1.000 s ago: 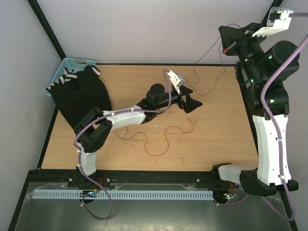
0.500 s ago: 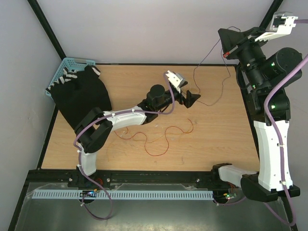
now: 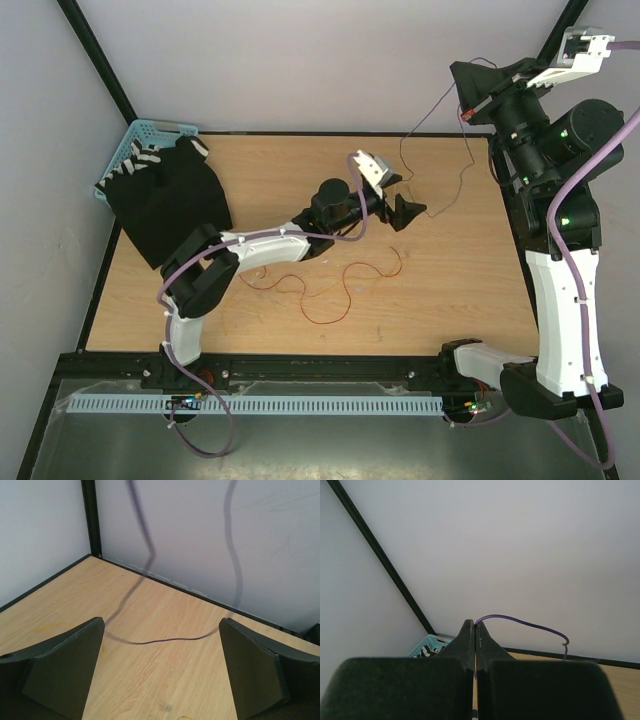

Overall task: Zip-tie the wires
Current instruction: Place the cable at the center of the board.

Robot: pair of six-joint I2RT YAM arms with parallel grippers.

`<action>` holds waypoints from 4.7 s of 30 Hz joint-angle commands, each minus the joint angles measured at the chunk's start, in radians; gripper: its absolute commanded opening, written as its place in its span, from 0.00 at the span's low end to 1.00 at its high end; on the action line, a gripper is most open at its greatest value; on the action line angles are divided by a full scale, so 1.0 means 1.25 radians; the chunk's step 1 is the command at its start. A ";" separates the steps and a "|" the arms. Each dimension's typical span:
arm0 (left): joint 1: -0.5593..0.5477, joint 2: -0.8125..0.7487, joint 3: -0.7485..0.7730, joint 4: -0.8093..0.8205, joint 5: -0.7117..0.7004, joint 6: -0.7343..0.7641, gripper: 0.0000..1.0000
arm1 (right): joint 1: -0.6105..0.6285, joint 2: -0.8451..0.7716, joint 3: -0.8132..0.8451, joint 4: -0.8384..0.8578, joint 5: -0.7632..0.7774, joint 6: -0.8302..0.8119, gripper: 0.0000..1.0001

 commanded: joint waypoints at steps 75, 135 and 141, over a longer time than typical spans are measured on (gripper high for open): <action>0.049 -0.056 -0.104 0.091 0.038 0.143 0.93 | 0.002 -0.056 -0.035 0.046 -0.027 0.007 0.00; 0.058 -0.258 -0.262 -0.150 0.199 0.179 0.00 | 0.002 -0.088 -0.105 -0.215 0.341 -0.246 0.00; 0.058 -0.442 -0.400 -0.296 0.125 0.091 0.00 | 0.001 -0.053 -0.149 -0.300 0.284 -0.256 0.00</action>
